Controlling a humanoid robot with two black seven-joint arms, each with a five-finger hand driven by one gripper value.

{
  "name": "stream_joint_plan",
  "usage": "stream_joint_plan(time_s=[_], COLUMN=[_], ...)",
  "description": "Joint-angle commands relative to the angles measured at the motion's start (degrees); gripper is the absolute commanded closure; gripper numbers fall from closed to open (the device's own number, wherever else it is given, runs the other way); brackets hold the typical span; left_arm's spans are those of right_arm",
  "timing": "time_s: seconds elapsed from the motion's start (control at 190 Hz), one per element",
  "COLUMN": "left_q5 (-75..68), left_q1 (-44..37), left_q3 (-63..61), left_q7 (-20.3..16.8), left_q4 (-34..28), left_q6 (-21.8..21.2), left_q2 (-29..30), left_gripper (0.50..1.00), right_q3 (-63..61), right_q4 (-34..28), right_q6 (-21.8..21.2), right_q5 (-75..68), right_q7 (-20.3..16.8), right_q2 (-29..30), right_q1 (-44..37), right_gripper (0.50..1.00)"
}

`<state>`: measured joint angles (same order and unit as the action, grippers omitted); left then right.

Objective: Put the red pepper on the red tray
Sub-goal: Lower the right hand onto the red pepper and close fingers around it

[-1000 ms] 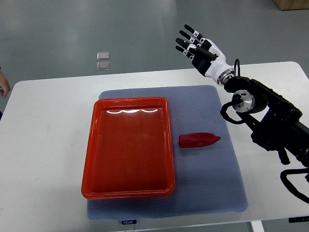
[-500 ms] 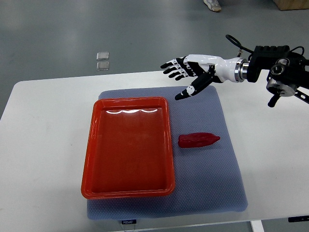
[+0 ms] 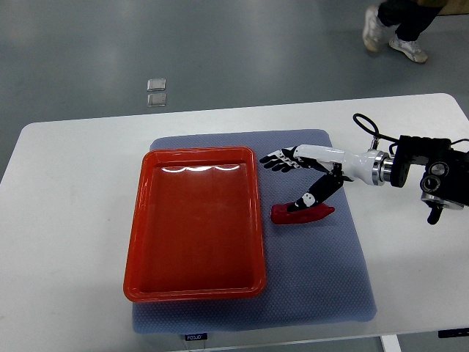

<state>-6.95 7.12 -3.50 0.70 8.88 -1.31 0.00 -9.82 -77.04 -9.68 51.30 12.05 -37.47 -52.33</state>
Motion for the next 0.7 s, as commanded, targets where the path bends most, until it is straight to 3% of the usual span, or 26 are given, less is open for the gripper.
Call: stream_joint_plan(time_s=[0.0,0.695], left_q5=[0.01,0.01], left_q1=[0.0,0.0], left_q3=[0.08,-0.01], left_q7=[0.09,0.09], left_q4=[0.0,0.0], left_q6=[-0.01,-0.01], left_q2=[0.0,0.0], left_gripper=[0.5,0.5], right_q3=[0.07,1.03], right_q4=[0.04,6.2], right_q6=[0.45,7.92], right_q5=[2.13,12.86], right_q7=[0.35,2.19], right_q2=[0.03,4.6], right_q1=[0.74,6.62], right_gripper=[0.591,0.603])
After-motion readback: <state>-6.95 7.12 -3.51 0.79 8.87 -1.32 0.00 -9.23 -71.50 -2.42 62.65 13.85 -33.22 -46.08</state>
